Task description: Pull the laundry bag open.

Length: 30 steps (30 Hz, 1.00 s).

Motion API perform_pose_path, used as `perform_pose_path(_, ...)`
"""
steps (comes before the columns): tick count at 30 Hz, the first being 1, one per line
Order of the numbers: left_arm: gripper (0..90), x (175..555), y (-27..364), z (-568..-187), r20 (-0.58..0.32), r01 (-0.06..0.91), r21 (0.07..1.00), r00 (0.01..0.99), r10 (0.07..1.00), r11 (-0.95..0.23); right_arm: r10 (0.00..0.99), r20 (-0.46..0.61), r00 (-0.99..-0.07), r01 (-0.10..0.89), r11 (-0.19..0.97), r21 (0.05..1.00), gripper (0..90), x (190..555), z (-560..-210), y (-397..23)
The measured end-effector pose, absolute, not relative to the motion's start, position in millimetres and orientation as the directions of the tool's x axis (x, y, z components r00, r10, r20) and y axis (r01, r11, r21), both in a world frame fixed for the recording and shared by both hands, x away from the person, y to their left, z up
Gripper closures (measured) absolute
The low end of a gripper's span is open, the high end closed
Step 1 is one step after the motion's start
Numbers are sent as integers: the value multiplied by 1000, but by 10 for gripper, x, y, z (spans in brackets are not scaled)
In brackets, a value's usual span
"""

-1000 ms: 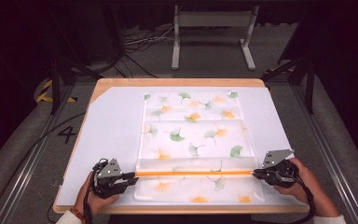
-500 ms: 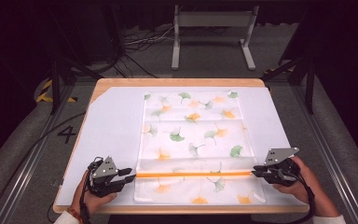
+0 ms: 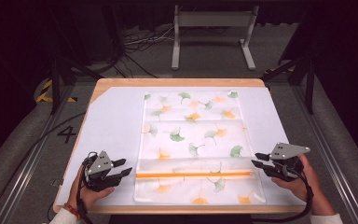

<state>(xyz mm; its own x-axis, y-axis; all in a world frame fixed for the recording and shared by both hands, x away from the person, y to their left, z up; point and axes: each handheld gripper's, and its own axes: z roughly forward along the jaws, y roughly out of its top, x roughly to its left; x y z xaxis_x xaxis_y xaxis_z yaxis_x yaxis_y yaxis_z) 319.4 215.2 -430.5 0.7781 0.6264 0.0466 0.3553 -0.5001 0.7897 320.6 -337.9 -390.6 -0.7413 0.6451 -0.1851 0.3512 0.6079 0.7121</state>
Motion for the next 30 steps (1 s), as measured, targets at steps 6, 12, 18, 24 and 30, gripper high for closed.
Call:
perform_pose_path(6,486,3259,2205,-4261,81,338,807,749,657,-485,684,-214,-697,326,568,756,605,3243,-3920,-3388)
perform_pose_path(12,395,3330,2251,-4261,100,326,821,726,680,-469,698,-250,-671,302,566,767,517,3298,-3965,-3386)
perform_pose_path(18,221,3389,2313,-4290,112,325,835,690,715,-444,727,-252,-639,305,541,784,399,3366,-4035,-3450)
perform_pose_path(24,98,3441,2431,-4372,72,347,856,653,754,-383,766,-208,-609,332,484,810,241,3416,-4100,-3519)
perform_pose_path(30,61,3410,2548,-4427,28,349,874,657,753,-337,795,-205,-571,351,462,815,177,3425,-4198,-3546)
